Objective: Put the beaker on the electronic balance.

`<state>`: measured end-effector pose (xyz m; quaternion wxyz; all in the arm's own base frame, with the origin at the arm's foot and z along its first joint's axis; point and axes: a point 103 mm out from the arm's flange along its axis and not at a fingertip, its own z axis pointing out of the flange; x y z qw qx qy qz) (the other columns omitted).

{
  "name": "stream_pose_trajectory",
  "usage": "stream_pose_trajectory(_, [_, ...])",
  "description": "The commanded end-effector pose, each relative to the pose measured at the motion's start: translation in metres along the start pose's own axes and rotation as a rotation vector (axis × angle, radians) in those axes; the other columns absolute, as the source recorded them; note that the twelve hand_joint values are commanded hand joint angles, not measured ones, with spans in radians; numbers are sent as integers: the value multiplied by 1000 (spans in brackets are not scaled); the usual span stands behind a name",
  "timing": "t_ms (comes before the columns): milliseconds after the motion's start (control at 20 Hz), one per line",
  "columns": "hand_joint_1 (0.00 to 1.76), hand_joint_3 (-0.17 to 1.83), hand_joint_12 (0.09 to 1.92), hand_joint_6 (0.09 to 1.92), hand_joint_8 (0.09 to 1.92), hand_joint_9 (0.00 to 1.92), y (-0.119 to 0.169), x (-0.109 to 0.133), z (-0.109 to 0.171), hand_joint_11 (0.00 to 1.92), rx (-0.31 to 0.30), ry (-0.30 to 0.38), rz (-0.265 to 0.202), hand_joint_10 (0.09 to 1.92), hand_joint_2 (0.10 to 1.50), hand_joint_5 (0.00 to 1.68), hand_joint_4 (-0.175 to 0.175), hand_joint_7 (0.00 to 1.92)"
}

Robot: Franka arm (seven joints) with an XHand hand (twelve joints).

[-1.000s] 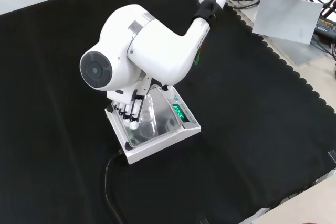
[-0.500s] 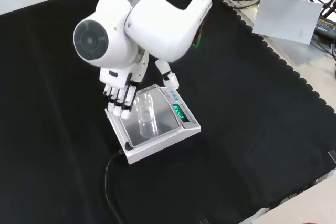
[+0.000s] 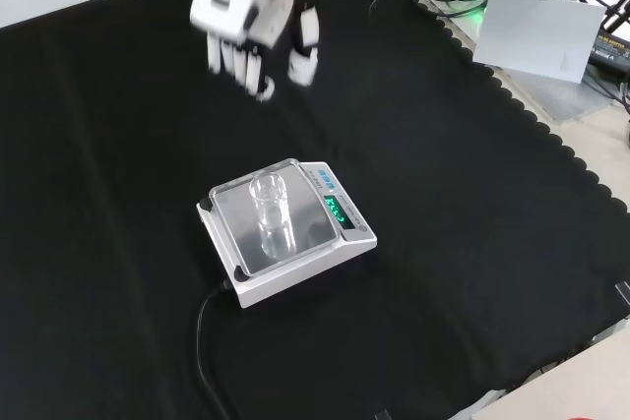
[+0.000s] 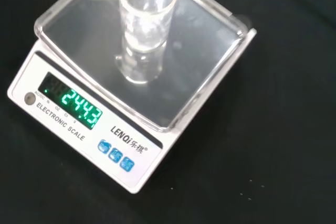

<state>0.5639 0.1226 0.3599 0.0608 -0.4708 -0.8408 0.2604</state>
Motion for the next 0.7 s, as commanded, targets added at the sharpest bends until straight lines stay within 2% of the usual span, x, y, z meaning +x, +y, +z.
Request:
stream_pose_trajectory(50, [889, 538, 1230, 960, 857, 1107, -108, -23, -14, 833, -177, 26, 199, 800, 781, 821, -53, 1002])
stream_pose_trajectory(200, [891, 575, 1245, 967, 860, 1092, -141, -30, -11, 805, -204, 56, 273, 801, 775, 825, -47, 981])
stream_pose_trajectory(250, [924, 483, 1254, 1036, 868, 1089, -158, -33, -2, 800, -232, 91, 316, 807, 854, 853, 33, 976])
stream_pose_trajectory(300, [949, 364, 1260, 1091, 876, 1086, -167, -35, 4, 796, -246, 111, 344, 813, 940, 871, 98, 973])
stream_pose_trajectory(350, [962, 262, 1262, 1125, 878, 1086, -179, -38, 14, 794, -259, 142, 389, 816, 1007, 880, 136, 976])
stream_pose_trajectory(400, [970, 185, 1263, 1139, 877, 1088, -185, -39, 20, 793, -264, 156, 410, 815, 1054, 885, 157, 979])
stream_pose_trajectory(500, [976, 115, 1264, 1149, 876, 1090, -194, -38, 29, 792, -273, 179, 431, 815, 1094, 890, 172, 983])
stream_pose_trajectory(700, [977, 92, 1263, 1154, 876, 1093, -211, -34, 45, 792, -292, 211, 481, 815, 1108, 890, 175, 988])
